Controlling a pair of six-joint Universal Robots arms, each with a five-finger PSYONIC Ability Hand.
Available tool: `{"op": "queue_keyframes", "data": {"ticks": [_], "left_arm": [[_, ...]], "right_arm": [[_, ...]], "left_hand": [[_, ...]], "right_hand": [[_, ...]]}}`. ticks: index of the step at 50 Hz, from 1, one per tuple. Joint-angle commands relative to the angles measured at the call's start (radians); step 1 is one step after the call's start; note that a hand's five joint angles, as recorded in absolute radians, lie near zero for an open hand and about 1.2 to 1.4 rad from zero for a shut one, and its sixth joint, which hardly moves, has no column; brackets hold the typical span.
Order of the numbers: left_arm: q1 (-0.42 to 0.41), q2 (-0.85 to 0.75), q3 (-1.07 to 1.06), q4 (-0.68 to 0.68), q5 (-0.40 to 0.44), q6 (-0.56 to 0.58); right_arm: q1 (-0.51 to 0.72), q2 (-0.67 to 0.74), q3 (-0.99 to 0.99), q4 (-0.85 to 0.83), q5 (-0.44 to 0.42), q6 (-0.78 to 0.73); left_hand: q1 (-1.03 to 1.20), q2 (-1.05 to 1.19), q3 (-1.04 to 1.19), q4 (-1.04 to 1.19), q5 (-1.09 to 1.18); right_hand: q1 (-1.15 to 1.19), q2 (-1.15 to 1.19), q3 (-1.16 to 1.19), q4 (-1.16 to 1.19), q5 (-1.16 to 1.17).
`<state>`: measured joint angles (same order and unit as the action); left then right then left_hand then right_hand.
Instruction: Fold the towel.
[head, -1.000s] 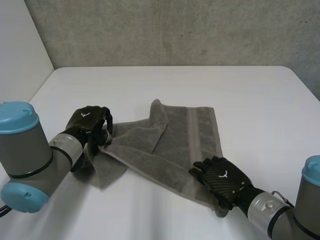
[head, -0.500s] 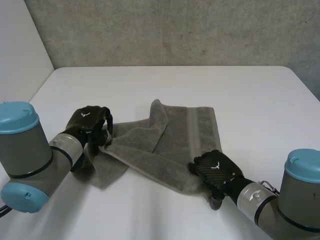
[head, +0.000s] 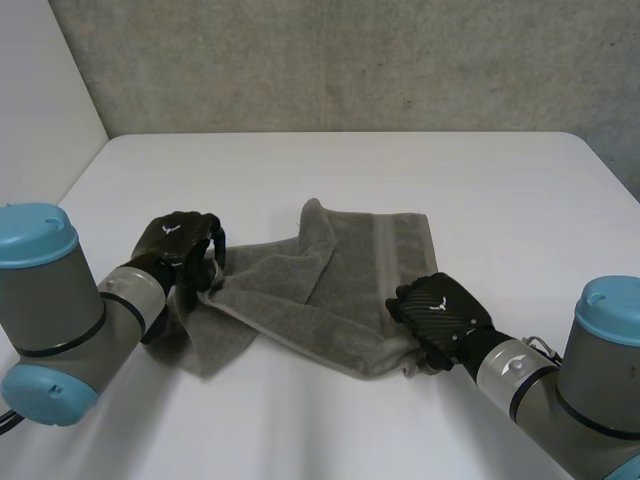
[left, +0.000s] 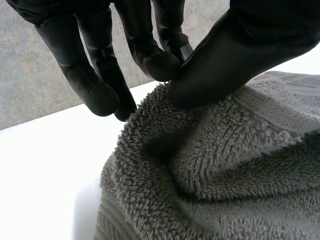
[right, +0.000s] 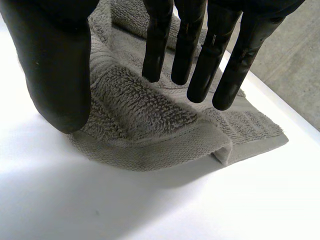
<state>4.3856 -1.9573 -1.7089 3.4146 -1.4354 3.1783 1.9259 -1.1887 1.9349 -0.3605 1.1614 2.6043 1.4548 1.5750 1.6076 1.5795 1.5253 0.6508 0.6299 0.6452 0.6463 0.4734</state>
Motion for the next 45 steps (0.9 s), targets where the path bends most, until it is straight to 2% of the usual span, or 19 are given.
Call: {"op": "queue_keyframes", "data": {"ticks": [1, 8, 15, 20, 22, 28, 31, 32, 33, 34, 35, 41, 45], "left_arm": [[-0.001, 0.000, 0.000, 0.000, 0.001, 0.000], [0.000, 0.000, -0.003, 0.000, 0.003, 0.000], [0.000, 0.000, -0.005, 0.000, 0.004, 0.000], [0.000, 0.000, -0.005, 0.000, 0.006, 0.000], [-0.001, 0.000, -0.005, 0.000, 0.006, 0.000], [-0.001, 0.000, -0.005, 0.000, 0.007, 0.000], [0.000, 0.002, -0.005, 0.000, 0.006, 0.000], [0.000, 0.002, -0.003, 0.000, 0.006, 0.000], [0.000, 0.002, -0.003, 0.000, 0.006, 0.000], [0.000, 0.002, -0.002, 0.000, 0.007, 0.000], [0.000, 0.003, 0.003, 0.000, 0.006, 0.000], [0.000, 0.015, 0.035, 0.000, 0.006, 0.000], [0.000, 0.029, 0.110, -0.005, -0.005, -0.001]], "right_arm": [[0.005, 0.006, -0.011, 0.000, 0.001, -0.001], [0.013, 0.006, -0.045, 0.002, 0.011, 0.005], [0.033, 0.034, -0.071, 0.008, 0.014, 0.005], [0.036, 0.084, -0.080, 0.017, 0.015, 0.003], [0.039, 0.103, -0.082, 0.037, 0.021, 0.003], [0.036, 0.104, -0.085, 0.061, 0.020, 0.005], [0.035, 0.104, -0.088, 0.061, 0.020, 0.005], [0.035, 0.104, -0.090, 0.061, 0.018, 0.005], [0.035, 0.104, -0.090, 0.061, 0.018, 0.005], [0.033, 0.104, -0.091, 0.060, 0.018, 0.005], [0.033, 0.090, -0.093, 0.058, 0.018, 0.006], [0.033, 0.006, -0.126, 0.051, 0.015, 0.028], [0.035, -0.035, -0.224, 0.051, 0.021, 0.086]], "left_hand": [[-0.059, -0.179, -0.211, -0.183, -0.304], [-0.059, -0.179, -0.211, -0.183, -0.304], [-0.059, -0.179, -0.211, -0.183, -0.304], [-0.059, -0.179, -0.211, -0.183, -0.304], [-0.059, -0.179, -0.211, -0.183, -0.304], [-0.059, -0.179, -0.211, -0.183, -0.304], [-0.059, -0.179, -0.211, -0.183, -0.304], [-0.059, -0.179, -0.211, -0.183, -0.304], [-0.059, -0.179, -0.211, -0.183, -0.304], [-0.059, -0.179, -0.211, -0.183, -0.304], [-0.059, -0.179, -0.211, -0.183, -0.304], [-0.059, -0.179, -0.211, -0.183, -0.304], [-0.059, -0.179, -0.211, -0.183, -0.304]], "right_hand": [[0.121, 0.142, 0.127, 0.126, 0.124], [0.397, 0.418, 0.403, 0.401, 0.400], [0.397, 0.418, 0.403, 0.402, 0.400], [0.315, 0.336, 0.321, 0.319, 0.318], [0.116, 0.137, 0.122, 0.121, 0.119], [0.083, 0.104, 0.089, 0.088, 0.086], [0.224, 0.245, 0.230, 0.228, 0.227], [0.416, 0.437, 0.421, 0.420, 0.419], [0.418, 0.439, 0.423, 0.422, 0.421], [0.630, 0.651, 0.635, 0.634, 0.633], [0.744, 0.765, 0.750, 0.749, 0.747], [0.746, 0.766, 0.751, 0.750, 0.748], [0.746, 0.766, 0.751, 0.750, 0.748]]}}
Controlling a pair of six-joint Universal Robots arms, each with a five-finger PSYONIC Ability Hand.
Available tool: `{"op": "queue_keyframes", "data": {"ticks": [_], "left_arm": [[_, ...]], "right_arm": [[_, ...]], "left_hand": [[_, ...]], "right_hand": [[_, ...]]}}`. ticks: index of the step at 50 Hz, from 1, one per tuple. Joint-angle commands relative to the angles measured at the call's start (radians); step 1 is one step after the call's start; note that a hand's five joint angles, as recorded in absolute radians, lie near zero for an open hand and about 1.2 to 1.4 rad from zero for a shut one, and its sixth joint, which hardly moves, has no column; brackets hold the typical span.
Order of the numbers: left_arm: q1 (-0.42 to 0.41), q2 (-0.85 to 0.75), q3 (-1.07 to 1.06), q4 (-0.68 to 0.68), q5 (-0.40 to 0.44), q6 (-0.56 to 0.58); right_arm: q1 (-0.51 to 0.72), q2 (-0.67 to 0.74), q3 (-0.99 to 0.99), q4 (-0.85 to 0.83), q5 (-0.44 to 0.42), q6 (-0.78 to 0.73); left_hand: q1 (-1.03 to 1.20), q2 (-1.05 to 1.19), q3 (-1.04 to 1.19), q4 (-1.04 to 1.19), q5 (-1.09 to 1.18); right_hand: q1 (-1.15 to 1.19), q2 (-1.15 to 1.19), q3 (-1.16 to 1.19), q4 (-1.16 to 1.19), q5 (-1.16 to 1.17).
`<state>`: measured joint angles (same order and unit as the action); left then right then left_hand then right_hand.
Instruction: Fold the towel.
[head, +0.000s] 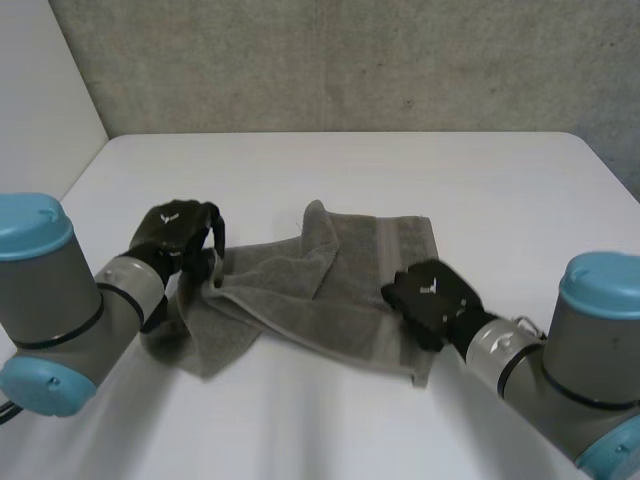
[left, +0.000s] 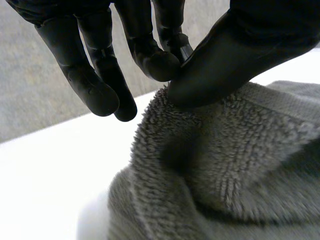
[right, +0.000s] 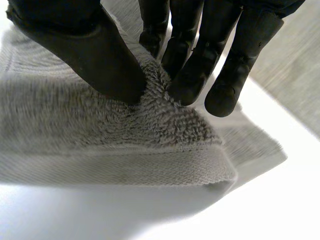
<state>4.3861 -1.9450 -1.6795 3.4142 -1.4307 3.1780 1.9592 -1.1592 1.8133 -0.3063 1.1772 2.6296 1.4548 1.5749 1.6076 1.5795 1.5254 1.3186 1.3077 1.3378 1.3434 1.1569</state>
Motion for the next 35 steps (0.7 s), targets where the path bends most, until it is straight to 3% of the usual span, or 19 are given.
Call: {"op": "queue_keyframes", "data": {"ticks": [1, 6, 8, 9, 10, 11, 12, 13, 14, 19, 21, 27, 29, 35], "left_arm": [[0.000, 0.018, 0.116, -0.004, -0.016, -0.001], [0.001, 0.040, 0.317, 0.005, -0.039, -0.001], [-0.005, 0.044, 0.467, 0.055, -0.089, 0.000], [-0.005, 0.044, 0.468, 0.056, -0.089, 0.000], [-0.013, 0.055, 0.524, 0.132, -0.112, 0.000], [-0.013, 0.055, 0.524, 0.132, -0.112, 0.000], [-0.031, 0.089, 0.541, 0.258, -0.131, -0.003], [-0.043, 0.137, 0.540, 0.352, -0.135, -0.003], [-0.043, 0.138, 0.540, 0.353, -0.135, -0.003], [-0.050, 0.176, 0.463, 0.369, -0.135, 0.003], [-0.050, 0.175, 0.426, 0.352, -0.134, 0.010], [-0.065, 0.172, 0.193, 0.209, -0.117, 0.132], [-0.129, 0.169, 0.053, 0.148, -0.117, 0.203], [-0.244, 0.158, -0.114, 0.114, -0.131, 0.269]], "right_arm": [[0.001, -0.071, -0.168, -0.004, 0.015, 0.084], [-0.002, -0.059, -0.394, -0.037, 0.091, 0.086], [-0.006, -0.028, -0.561, -0.167, 0.174, 0.072], [-0.006, -0.028, -0.562, -0.168, 0.174, 0.072], [-0.006, -0.028, -0.562, -0.168, 0.174, 0.072], [0.000, 0.004, -0.657, -0.307, 0.202, 0.070], [0.001, 0.007, -0.689, -0.360, 0.209, 0.079], [0.001, 0.007, -0.689, -0.361, 0.209, 0.079], [0.003, 0.006, -0.709, -0.358, 0.211, 0.090], [0.020, 0.006, -0.700, -0.240, 0.202, 0.095], [0.007, 0.007, -0.680, -0.106, 0.164, 0.095], [0.003, 0.038, -0.660, 0.122, 0.081, 0.076], [0.000, 0.081, -0.643, 0.241, 0.053, 0.035], [-0.057, 0.092, -0.559, 0.340, 0.044, -0.069]], "left_hand": [[-0.059, -0.179, -0.211, -0.183, -0.304], [-0.059, -0.179, -0.211, -0.183, -0.304], [-0.059, -0.179, -0.211, -0.183, -0.304], [-0.059, -0.179, -0.211, -0.183, -0.304], [-0.059, -0.179, -0.211, -0.183, -0.304], [-0.059, -0.179, -0.211, -0.183, -0.304], [-0.059, -0.179, -0.211, -0.183, -0.304], [-0.059, -0.179, -0.211, -0.183, -0.304], [-0.059, -0.179, -0.211, -0.183, -0.304], [-0.059, -0.179, -0.211, -0.183, -0.304], [-0.059, -0.179, -0.211, -0.183, -0.304], [-0.059, -0.179, -0.211, -0.183, -0.304], [-0.059, -0.179, -0.211, -0.183, -0.304], [-0.059, -0.179, -0.211, -0.183, -0.304]], "right_hand": [[0.078, 0.089, 0.058, 0.053, 0.065], [0.078, 0.089, 0.058, 0.053, 0.065], [0.078, 0.089, 0.058, 0.053, 0.065], [0.078, 0.089, 0.058, 0.053, 0.065], [0.078, 0.089, 0.058, 0.053, 0.065], [0.078, 0.089, 0.058, 0.053, 0.065], [0.078, 0.089, 0.058, 0.053, 0.065], [0.078, 0.089, 0.058, 0.053, 0.065], [0.078, 0.089, 0.058, 0.053, 0.065], [0.078, 0.089, 0.058, 0.053, 0.065], [0.078, 0.089, 0.058, 0.053, 0.065], [0.078, 0.089, 0.058, 0.053, 0.065], [0.078, 0.089, 0.058, 0.053, 0.065], [0.078, 0.089, 0.058, 0.053, 0.065]]}}
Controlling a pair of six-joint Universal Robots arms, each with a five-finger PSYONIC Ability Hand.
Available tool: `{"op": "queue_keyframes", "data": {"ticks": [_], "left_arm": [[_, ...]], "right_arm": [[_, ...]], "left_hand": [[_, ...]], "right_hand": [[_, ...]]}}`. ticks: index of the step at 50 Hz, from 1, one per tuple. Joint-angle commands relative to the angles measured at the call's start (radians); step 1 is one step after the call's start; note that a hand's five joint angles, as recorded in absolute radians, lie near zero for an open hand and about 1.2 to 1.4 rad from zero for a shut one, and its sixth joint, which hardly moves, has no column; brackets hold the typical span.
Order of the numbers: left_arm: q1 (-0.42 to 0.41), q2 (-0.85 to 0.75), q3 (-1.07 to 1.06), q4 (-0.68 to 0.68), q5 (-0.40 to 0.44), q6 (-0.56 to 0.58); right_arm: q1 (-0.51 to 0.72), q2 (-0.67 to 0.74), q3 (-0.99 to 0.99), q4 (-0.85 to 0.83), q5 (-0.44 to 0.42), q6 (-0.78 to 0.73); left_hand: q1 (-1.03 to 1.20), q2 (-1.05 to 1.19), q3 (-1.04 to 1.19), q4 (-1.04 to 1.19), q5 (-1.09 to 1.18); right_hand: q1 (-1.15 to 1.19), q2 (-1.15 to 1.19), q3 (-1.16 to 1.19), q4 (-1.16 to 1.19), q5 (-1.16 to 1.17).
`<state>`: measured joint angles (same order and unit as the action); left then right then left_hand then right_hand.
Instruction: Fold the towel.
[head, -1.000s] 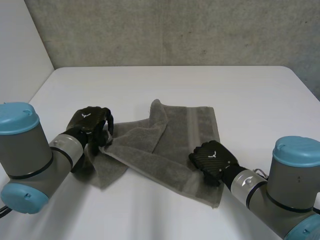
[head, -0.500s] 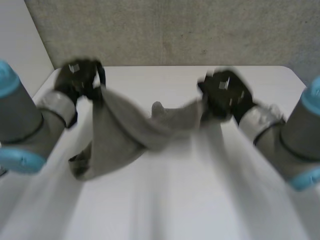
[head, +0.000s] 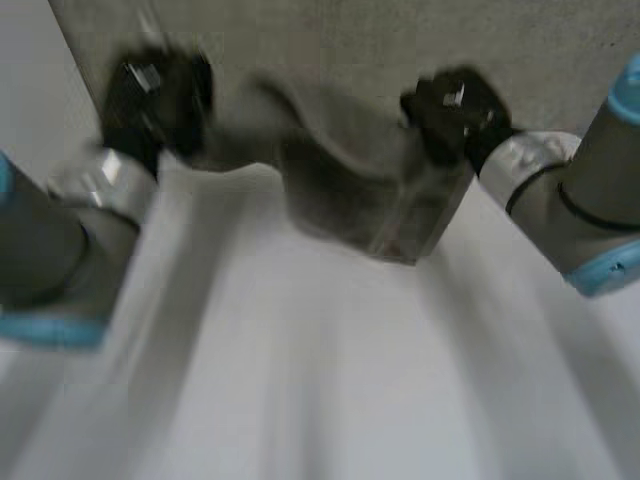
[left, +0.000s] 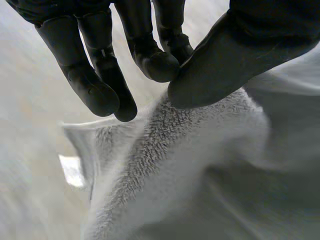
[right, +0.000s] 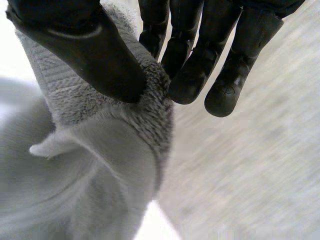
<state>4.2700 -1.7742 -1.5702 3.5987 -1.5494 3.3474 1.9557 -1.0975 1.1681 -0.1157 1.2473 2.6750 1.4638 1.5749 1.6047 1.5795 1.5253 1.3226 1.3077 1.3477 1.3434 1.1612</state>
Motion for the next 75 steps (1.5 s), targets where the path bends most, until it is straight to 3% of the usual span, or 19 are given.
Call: {"op": "queue_keyframes", "data": {"ticks": [1, 7, 17, 19, 21, 25, 31, 35, 41, 44, 46, 54, 60, 65, 70, 75], "left_arm": [[-0.156, -0.020, -0.264, -0.071, -0.012, 0.110], [-0.251, -0.045, -0.310, -0.072, -0.017, 0.118], [-0.312, -0.039, -0.278, -0.080, -0.011, 0.107], [-0.331, -0.036, -0.277, -0.078, -0.006, 0.109], [-0.363, -0.031, -0.274, -0.078, -0.006, 0.118], [-0.369, -0.031, -0.263, -0.078, -0.005, 0.119], [-0.312, -0.033, -0.232, -0.084, -0.006, 0.121], [-0.188, -0.042, -0.209, -0.084, 0.002, 0.118], [-0.107, -0.088, -0.151, -0.086, 0.022, 0.118], [-0.075, -0.160, -0.090, -0.115, 0.084, 0.118], [-0.049, -0.230, -0.015, -0.203, 0.152, 0.119], [-0.003, -0.385, 0.165, -0.377, 0.175, 0.121], [0.008, -0.419, 0.202, -0.362, 0.193, 0.145], [0.001, -0.476, 0.254, -0.339, 0.253, 0.280], [-0.016, -0.528, 0.317, -0.347, 0.261, 0.354], [-0.030, -0.570, 0.383, -0.356, 0.262, 0.362]], "right_arm": [[-0.073, 0.025, 0.126, 0.160, -0.032, -0.144], [-0.107, -0.044, 0.244, 0.168, -0.032, -0.185], [-0.159, -0.120, 0.338, 0.148, -0.025, -0.195], [-0.176, -0.124, 0.344, 0.145, -0.023, -0.195], [-0.196, -0.122, 0.355, 0.140, -0.020, -0.196], [-0.204, -0.113, 0.361, 0.108, -0.011, -0.202], [-0.219, -0.044, 0.393, 0.001, 0.052, -0.274], [-0.227, -0.010, 0.412, -0.013, 0.098, -0.336], [-0.222, -0.007, 0.435, -0.033, 0.096, -0.340], [-0.221, -0.007, 0.446, -0.050, 0.096, -0.340], [-0.218, -0.007, 0.459, -0.071, 0.095, -0.340], [-0.215, -0.005, 0.484, -0.098, 0.093, -0.339], [-0.215, -0.005, 0.487, -0.098, 0.093, -0.342], [-0.213, 0.002, 0.496, -0.098, 0.090, -0.343], [-0.212, 0.007, 0.499, -0.099, 0.090, -0.343], [-0.210, 0.010, 0.501, -0.099, 0.090, -0.345]], "left_hand": [[-0.068, -0.179, -0.208, -0.183, -0.304], [-0.068, -0.179, -0.208, -0.183, -0.304], [-0.068, -0.179, -0.208, -0.183, -0.304], [-0.199, -0.310, -0.340, -0.315, -0.435], [-0.705, -0.816, -0.846, -0.821, -0.941], [-0.836, -0.947, -0.977, -0.952, -1.072], [-0.936, -1.047, -1.077, -1.052, -1.172], [-0.963, -1.074, -1.103, -1.078, -1.199], [-0.960, -1.071, -1.101, -1.075, -1.196], [-0.939, -1.050, -1.080, -1.055, -1.175], [-0.919, -1.030, -1.060, -1.034, -1.155], [-0.886, -0.997, -1.027, -1.002, -1.122], [-0.892, -1.003, -1.033, -1.008, -1.128], [-0.892, -1.003, -1.033, -1.008, -1.128], [-0.895, -1.006, -1.036, -1.011, -1.131], [-0.898, -1.009, -1.039, -1.014, -1.134]], "right_hand": [[0.074, 0.089, 0.049, 0.053, 0.061], [0.074, 0.089, 0.049, 0.053, 0.061], [0.074, 0.089, 0.049, 0.053, 0.061], [0.074, 0.089, 0.049, 0.053, 0.061], [0.074, 0.089, 0.049, 0.053, 0.061], [0.074, 0.089, 0.049, 0.053, 0.061], [0.074, 0.089, 0.049, 0.053, 0.061], [0.074, 0.089, 0.049, 0.053, 0.061], [0.074, 0.089, 0.049, 0.053, 0.061], [0.074, 0.089, 0.049, 0.053, 0.061], [0.074, 0.089, 0.049, 0.053, 0.061], [0.074, 0.089, 0.049, 0.053, 0.061], [0.074, 0.089, 0.049, 0.053, 0.061], [0.074, 0.089, 0.049, 0.053, 0.061], [0.074, 0.089, 0.049, 0.053, 0.061], [0.074, 0.089, 0.049, 0.053, 0.061]]}}
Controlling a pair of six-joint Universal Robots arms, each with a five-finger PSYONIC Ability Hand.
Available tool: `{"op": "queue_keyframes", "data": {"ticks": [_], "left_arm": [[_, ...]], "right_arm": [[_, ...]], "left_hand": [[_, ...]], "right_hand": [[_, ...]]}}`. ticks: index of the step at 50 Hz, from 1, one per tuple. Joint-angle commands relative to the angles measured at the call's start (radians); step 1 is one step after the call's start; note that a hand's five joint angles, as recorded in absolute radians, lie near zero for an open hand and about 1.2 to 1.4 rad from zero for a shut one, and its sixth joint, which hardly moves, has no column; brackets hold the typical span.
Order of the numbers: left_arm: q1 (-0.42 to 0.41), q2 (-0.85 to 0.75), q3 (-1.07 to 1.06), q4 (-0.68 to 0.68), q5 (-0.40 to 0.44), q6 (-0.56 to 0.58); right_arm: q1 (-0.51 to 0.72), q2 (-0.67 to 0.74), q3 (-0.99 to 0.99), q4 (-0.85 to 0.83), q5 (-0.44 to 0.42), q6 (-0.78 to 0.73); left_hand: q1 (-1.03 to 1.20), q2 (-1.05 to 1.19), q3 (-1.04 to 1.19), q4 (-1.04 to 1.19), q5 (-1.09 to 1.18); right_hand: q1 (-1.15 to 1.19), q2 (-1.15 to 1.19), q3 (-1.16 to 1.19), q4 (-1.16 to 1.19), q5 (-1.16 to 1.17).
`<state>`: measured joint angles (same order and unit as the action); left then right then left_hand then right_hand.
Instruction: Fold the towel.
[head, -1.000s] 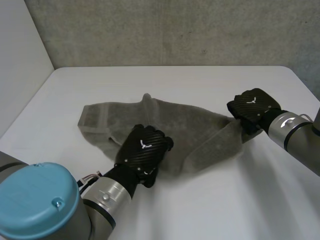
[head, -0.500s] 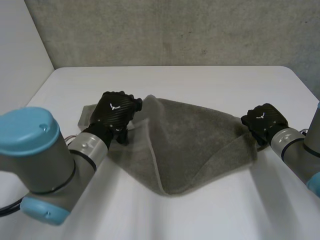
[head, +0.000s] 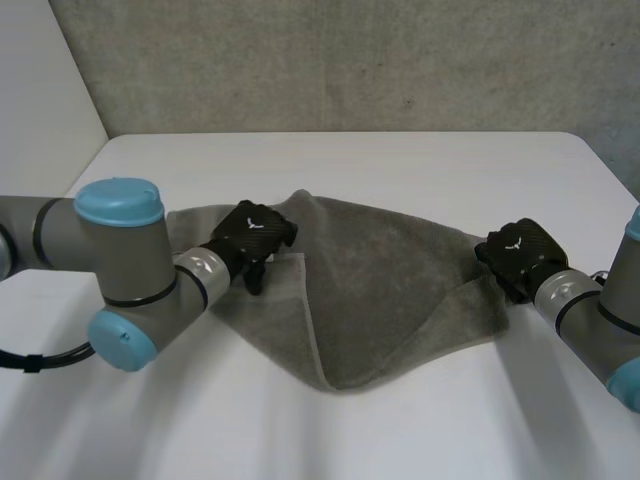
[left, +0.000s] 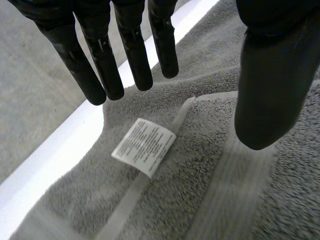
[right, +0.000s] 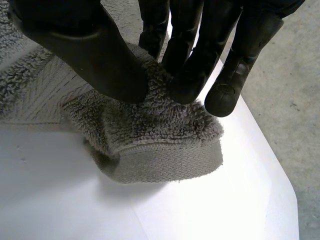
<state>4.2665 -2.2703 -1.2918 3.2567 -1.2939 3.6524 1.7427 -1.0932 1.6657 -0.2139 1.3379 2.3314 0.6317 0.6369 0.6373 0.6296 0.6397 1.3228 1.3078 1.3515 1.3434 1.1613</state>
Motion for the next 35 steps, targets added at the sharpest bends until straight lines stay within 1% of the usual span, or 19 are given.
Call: {"op": "queue_keyframes", "data": {"ticks": [1, 4, 9, 12, 17, 23, 26, 35], "left_arm": [[-0.028, -0.087, 0.127, -0.028, 0.007, 0.058], [-0.028, -0.104, 0.154, -0.048, 0.007, 0.058], [-0.033, -0.167, 0.239, -0.133, 0.013, 0.061], [-0.034, -0.178, 0.252, -0.146, 0.022, 0.061], [-0.039, -0.196, 0.278, -0.170, 0.074, 0.063], [-0.040, -0.210, 0.305, -0.193, 0.082, 0.063], [-0.040, -0.222, 0.328, -0.216, 0.084, 0.078], [-0.040, -0.255, 0.358, -0.278, 0.081, 0.172]], "right_arm": [[0.003, 0.007, 0.005, -0.002, -0.002, -0.001], [0.003, 0.012, 0.006, -0.002, -0.005, -0.001], [0.003, 0.018, 0.009, -0.005, -0.016, -0.003], [0.003, 0.018, 0.009, -0.005, -0.019, -0.003], [0.004, 0.018, 0.009, -0.005, -0.019, -0.003], [0.003, 0.019, 0.009, -0.007, -0.019, -0.003], [0.003, 0.019, 0.009, -0.005, -0.020, -0.003], [0.011, 0.033, 0.008, -0.007, -0.022, -0.004]], "left_hand": [[-0.066, -0.071, -0.072, -0.064, -0.248], [-0.066, -0.071, -0.072, -0.064, -0.248], [-0.069, -0.074, -0.074, -0.067, -0.251], [-0.069, -0.074, -0.074, -0.067, -0.251], [-0.069, -0.074, -0.074, -0.067, -0.251], [-0.072, -0.077, -0.077, -0.070, -0.254], [-0.072, -0.077, -0.077, -0.070, -0.254], [-0.034, -0.039, -0.039, -0.032, -0.216]], "right_hand": [[0.073, 0.089, 0.045, 0.053, 0.060], [0.073, 0.089, 0.045, 0.053, 0.060], [0.073, 0.089, 0.045, 0.053, 0.060], [0.073, 0.089, 0.045, 0.053, 0.060], [0.073, 0.089, 0.045, 0.053, 0.060], [0.073, 0.089, 0.045, 0.053, 0.060], [0.073, 0.089, 0.045, 0.053, 0.060], [0.073, 0.089, 0.045, 0.053, 0.060]]}}
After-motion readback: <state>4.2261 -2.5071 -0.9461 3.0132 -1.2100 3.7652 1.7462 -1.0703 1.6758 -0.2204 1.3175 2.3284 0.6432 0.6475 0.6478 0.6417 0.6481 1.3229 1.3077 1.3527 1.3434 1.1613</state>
